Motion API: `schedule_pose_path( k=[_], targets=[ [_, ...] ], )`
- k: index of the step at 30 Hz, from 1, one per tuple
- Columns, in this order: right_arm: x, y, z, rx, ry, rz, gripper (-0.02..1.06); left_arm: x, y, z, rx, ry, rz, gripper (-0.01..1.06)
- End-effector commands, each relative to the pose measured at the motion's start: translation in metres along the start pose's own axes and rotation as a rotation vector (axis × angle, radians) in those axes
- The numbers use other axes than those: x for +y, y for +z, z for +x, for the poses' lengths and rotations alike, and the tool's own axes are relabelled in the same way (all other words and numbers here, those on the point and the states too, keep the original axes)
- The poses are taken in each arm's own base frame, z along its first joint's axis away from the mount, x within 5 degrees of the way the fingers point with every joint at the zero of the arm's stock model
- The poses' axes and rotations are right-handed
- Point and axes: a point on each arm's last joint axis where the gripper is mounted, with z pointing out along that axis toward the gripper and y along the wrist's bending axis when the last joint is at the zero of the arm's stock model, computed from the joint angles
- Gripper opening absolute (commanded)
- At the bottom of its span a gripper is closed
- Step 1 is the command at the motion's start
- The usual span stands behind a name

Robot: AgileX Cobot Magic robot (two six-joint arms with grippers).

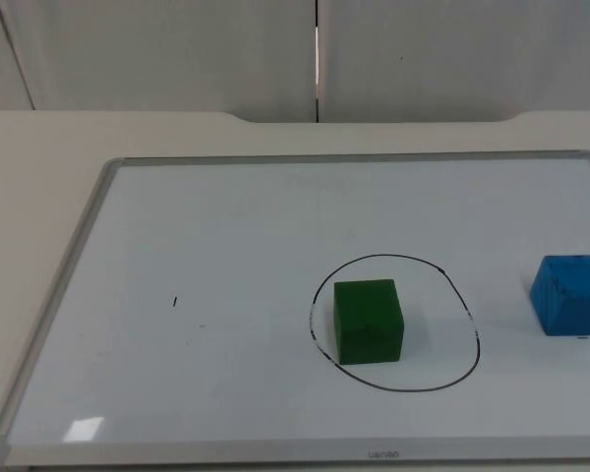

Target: Push the two cubes into the marked area.

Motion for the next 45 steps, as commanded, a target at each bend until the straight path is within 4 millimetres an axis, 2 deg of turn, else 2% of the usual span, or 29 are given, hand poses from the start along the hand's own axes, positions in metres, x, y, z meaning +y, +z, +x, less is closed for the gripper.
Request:
schedule_pose_path(
  k=[1, 3, 4, 8, 9, 12, 13, 17, 18, 20, 22, 23, 27, 28, 34, 35, 39, 40, 45],
  targets=[
    [0.001, 0.004, -0.009, 0.043, 0.043, 0.006, 0.52, 0.0, 0.001, 0.001, -0.004, -0.006, -0.001, 0.0],
    [0.001, 0.01, -0.022, 0.098, 0.047, 0.009, 0.41, 0.0, 0.001, 0.001, -0.004, -0.006, -0.001, 0.0],
    [0.001, 0.01, -0.022, 0.098, 0.047, 0.009, 0.41, 0.0, 0.001, 0.001, -0.004, -0.006, -0.001, 0.0],
    [0.002, 0.029, -0.059, 0.214, 0.039, 0.027, 0.15, 0.0, 0.001, 0.001, -0.004, -0.006, -0.001, 0.0],
    [0.002, 0.029, -0.059, 0.214, 0.039, 0.027, 0.15, 0.0, 0.001, 0.001, -0.004, -0.006, -0.001, 0.0],
    [0.003, 0.056, -0.093, 0.321, 0.039, 0.034, 0.01, 0.0, 0.001, 0.001, -0.004, -0.006, -0.001, 0.0],
    [0.003, 0.056, -0.093, 0.321, 0.039, 0.034, 0.01, 0.0, 0.001, 0.001, -0.004, -0.006, -0.001, 0.0],
    [0.004, 0.096, -0.122, 0.438, 0.04, 0.042, 0.0, 0.0, 0.001, 0.001, -0.004, -0.006, -0.001, 0.0],
    [0.004, 0.096, -0.122, 0.438, 0.04, 0.042, 0.0, 0.0, 0.001, 0.001, -0.004, -0.006, -0.001, 0.0],
    [0.004, 0.115, -0.129, 0.492, 0.04, 0.046, 0.0, 0.0, 0.001, 0.001, -0.004, -0.006, -0.001, 0.0],
    [0.004, 0.138, -0.129, 0.567, 0.04, 0.051, 0.0, 0.0, 0.001, 0.001, -0.004, -0.006, -0.001, 0.0],
    [0.004, 0.138, -0.129, 0.567, 0.04, 0.051, 0.0, 0.0, 0.001, 0.001, -0.004, -0.006, -0.001, 0.0],
    [0.002, 0.178, -0.122, 0.667, 0.03, 0.066, 0.0, 0.0, 0.001, 0.001, -0.004, -0.006, -0.001, 0.0],
    [0.002, 0.178, -0.122, 0.667, 0.03, 0.066, 0.0, 0.0, 0.001, 0.001, -0.004, -0.006, -0.001, 0.0],
    [0.0, 0.222, -0.108, 0.747, 0.019, 0.078, 0.0, 0.0, 0.001, 0.001, -0.004, -0.006, -0.001, 0.0],
    [0.0, 0.222, -0.108, 0.747, 0.019, 0.078, 0.0, 0.0, 0.001, 0.001, -0.004, -0.006, -0.001, 0.0],
    [-0.004, 0.252, -0.096, 0.783, -0.024, 0.096, 0.0, 0.0, 0.001, 0.001, -0.004, -0.006, -0.001, 0.0],
    [-0.004, 0.252, -0.096, 0.783, -0.024, 0.096, 0.0, 0.0, 0.001, 0.001, -0.004, -0.006, -0.001, 0.0],
    [-0.008, 0.281, -0.082, 0.812, -0.074, 0.111, 0.0, 0.0, 0.001, 0.001, -0.004, -0.006, -0.001, 0.0]
  ],
)
